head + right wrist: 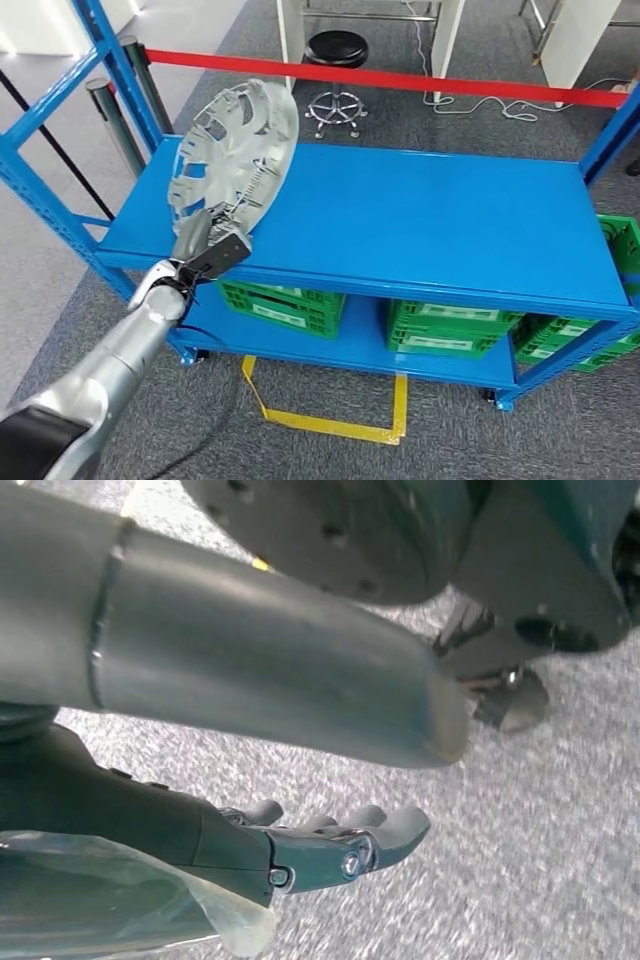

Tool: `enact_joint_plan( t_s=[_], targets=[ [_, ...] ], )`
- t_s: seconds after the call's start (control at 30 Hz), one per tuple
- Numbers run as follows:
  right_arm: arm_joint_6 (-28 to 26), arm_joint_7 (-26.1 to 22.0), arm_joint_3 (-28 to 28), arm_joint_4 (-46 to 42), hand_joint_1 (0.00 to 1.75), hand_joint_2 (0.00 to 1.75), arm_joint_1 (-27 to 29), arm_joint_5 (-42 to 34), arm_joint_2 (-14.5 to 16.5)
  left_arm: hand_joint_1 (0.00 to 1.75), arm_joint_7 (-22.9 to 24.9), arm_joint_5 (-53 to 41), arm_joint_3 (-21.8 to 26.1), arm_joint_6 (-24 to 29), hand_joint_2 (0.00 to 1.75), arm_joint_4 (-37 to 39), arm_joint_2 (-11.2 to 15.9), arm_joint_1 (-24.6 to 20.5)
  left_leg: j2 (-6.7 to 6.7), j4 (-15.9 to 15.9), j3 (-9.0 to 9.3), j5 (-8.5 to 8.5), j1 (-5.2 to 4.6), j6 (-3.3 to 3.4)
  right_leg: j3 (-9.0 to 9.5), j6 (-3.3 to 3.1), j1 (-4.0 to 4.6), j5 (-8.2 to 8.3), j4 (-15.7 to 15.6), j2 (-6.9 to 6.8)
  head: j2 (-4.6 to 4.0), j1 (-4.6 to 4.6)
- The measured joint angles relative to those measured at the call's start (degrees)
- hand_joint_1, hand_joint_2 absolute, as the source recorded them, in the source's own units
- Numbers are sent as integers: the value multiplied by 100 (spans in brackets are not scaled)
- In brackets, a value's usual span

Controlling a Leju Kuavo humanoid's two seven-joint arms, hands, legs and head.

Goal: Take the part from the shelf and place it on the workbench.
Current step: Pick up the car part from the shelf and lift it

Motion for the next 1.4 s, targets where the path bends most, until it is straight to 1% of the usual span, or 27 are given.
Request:
enact_joint_plan(
  t_s=[0.07, 0.1, 0.13, 0.2, 0.23, 0.27, 0.3, 0.33, 0.4, 0.43, 0.53, 0.6, 0.67, 0.73, 0.77, 0.8, 0.83, 0.87, 0.93, 0.97, 1.07, 1.13, 1.23, 1.27, 1.3, 1.33, 1.4],
  targets=[
    [-11, -10, -4, 0, 0, 0, 6, 8, 0, 175, -34, 392, 169, 48, 175, -487, -91, 210, 9, 31, -17, -36, 16, -41, -10, -66, 1, 16, 7, 7, 0, -13],
    [-20, -13, -5, 0, 0, 0, 8, 10, 0, 175, -49, 552, 242, 94, 175, -701, -129, 303, 14, 146, -62, -123, 25, -62, -11, -96, -3, 24, 3, 9, 0, -22],
    [-33, -12, -7, 0, 0, 0, 7, 11, 1, 175, -80, 743, 328, 160, 175, -918, -175, 395, 19, 373, -155, -267, 32, -84, -10, -123, -7, 29, -1, 11, 0, -32],
    [-65, 0, -12, 0, 0, 0, 7, 14, 2, 175, -163, 1196, 519, 304, 175, -1348, -285, 571, 24, 1122, -474, -637, 39, -109, -13, -157, 5, 23, 1, 15, 0, -48],
    [-80, 9, -18, 0, 0, 0, 9, 15, 2, 175, -198, 1440, 615, 391, 175, -1579, -340, 655, 24, 1456, -624, -752, 40, -109, -12, -167, 13, 17, 2, 17, 0, -46],
    [-94, 18, -24, 0, 0, 0, 12, 14, 4, 175, -222, 1650, 693, 492, 175, -1806, -385, 733, 24, 1633, -709, -769, 39, -98, -9, -172, 21, 12, 2, 21, 0, -47],
    [-109, 26, -30, 0, 0, 0, 14, 11, 8, 175, -245, 1823, 757, 616, 175, -2040, -422, 806, 24, 1587, -702, -667, 38, -78, -4, -175, 28, 7, 2, 27, 0, -52],
    [-126, 31, -35, 0, 0, 0, 15, 8, 16, 175, -276, 1948, 804, 767, 175, -2283, -458, 880, 23, 1321, -599, -470, 33, -46, 4, -173, 34, 1, 3, 34, 0, -53],
    [-166, 37, -42, 0, 0, 0, 10, 2, 42, 175, -375, 2064, 862, 1133, 175, -2740, -515, 1012, 25, 576, -306, -87, 7, 30, 7, -158, 51, -16, 4, 42, 0, -57],
    [-183, 38, -51, 0, 0, 0, 6, 1, 57, 175, -450, 2066, 876, 1361, 175, -2960, -549, 1075, 27, 292, -196, 0, -8, 58, -7, -142, 59, -20, 7, 45, 0, -56],
    [-206, 47, -83, 0, 0, 0, 0, 18, 91, 175, -701, 1968, 896, 2101, 175, -3505, -640, 1190, 30, 82, -138, -24, -22, 93, -48, -56, 71, -11, -15, 46, 0, -54],
    [-208, 55, -89, 0, 0, 0, 2, 40, 98, 175, -780, 1929, 932, 2383, 175, -3746, -686, 1207, 39, 17, -110, -1, 5, 136, -91, 2, 70, -93, 53, 34, 0, -45],
    [-209, 59, -90, 0, 0, 0, 0, 54, 98, 175, -805, 1929, 966, 2485, 175, -3887, -721, 1227, 47, -26, -88, 28, 23, 179, -330, 29, 69, -377, 547, 21, 0, -35],
    [-210, 62, -90, 1, 0, 0, -2, 65, 100, 175, -865, 1980, 988, 2611, 175, -3941, -744, 1272, 47, -18, -94, 39, 14, 198, -685, 47, 69, -684, 1291, 18, 0, -32],
    [-210, 63, -90, 1, 0, 0, -2, 72, 101, 175, -923, 2021, 995, 2706, 175, -3948, -750, 1293, 46, -12, -95, 42, 8, 201, -790, 53, 69, -718, 1501, 18, 0, -34],
    [-212, 63, -90, 2, 0, 0, -3, 77, 102, 175, -985, 2071, 1004, 2803, 175, -3955, -755, 1307, 43, -5, -96, 42, 4, 201, -791, 53, 70, -639, 1491, 18, 0, -33],
    [-216, 63, -90, 2, 0, 0, -6, 81, 102, 175, -1037, 2119, 1012, 2884, 175, -3967, -757, 1316, 39, 5, -96, 41, 1, 200, -678, 43, 70, -462, 1251, 17, 0, -33],
    [-221, 62, -90, 1, 0, 0, -12, 86, 101, 175, -1075, 2159, 1019, 2943, 175, -3984, -757, 1320, 35, 15, -95, 41, -1, 198, -488, 27, 71, -247, 857, 16, 0, -32],
    [-235, 59, -90, 0, 0, 0, -33, 94, 101, 175, -1119, 2210, 1031, 3002, 175, -4035, -753, 1320, 30, 42, -117, 46, -18, 171, -137, -15, 87, 2, 169, 16, 0, -37],
    [-240, 61, -90, 1, 0, 0, -40, 96, 101, 175, -1144, 2222, 1035, 3018, 175, -4064, -749, 1320, 29, 53, -135, 57, -22, 144, -58, -36, 97, 38, 12, 22, 0, -39],
    [-249, 72, -91, 2, 0, 0, -27, 96, 103, 175, -1211, 2223, 1045, 3044, 175, -4141, -740, 1331, 27, 69, -174, 87, -9, 43, -58, -115, 105, 101, -47, 32, 0, -38],
    [-249, 79, -93, 2, 0, 0, -24, 96, 106, 175, -1228, 2200, 1066, 3049, 175, -4186, -733, 1342, 30, 287, -251, -145, 3, -25, -98, -182, 81, 174, -76, 12, 0, -64],
    [-249, 94, -94, 2, 0, 0, -34, 99, 107, 175, -1238, 2141, 1097, 3050, 175, -4237, -729, 1360, 35, 1293, -540, -839, 45, -107, -209, -217, 72, 267, -80, -10, 0, -96],
    [-248, 103, -94, 2, 0, 0, -31, 102, 107, 175, -1238, 2127, 1106, 3050, 175, -4245, -728, 1373, 35, 1552, -582, -968, 56, -121, -253, -211, 72, 301, -79, -14, 0, -96],
    [-248, 111, -94, 2, 0, 0, -28, 103, 107, 175, -1237, 2116, 1114, 3050, 175, -4249, -727, 1387, 36, 1609, -528, -989, 66, -128, -299, -200, 71, 338, -77, -17, 0, -97],
    [-247, 117, -95, 2, 0, 0, -26, 104, 108, 175, -1237, 2108, 1120, 3050, 175, -4257, -726, 1400, 36, 1426, -361, -908, 76, -128, -343, -184, 68, 377, -76, -17, 0, -97],
    [-247, 119, -95, 2, 0, 0, -25, 105, 109, 175, -1237, 2099, 1127, 3050, 175, -4282, -723, 1409, 35, 589, 185, -650, 84, -116, -412, -131, 70, 454, -73, -16, 0, -98]
  ],
)
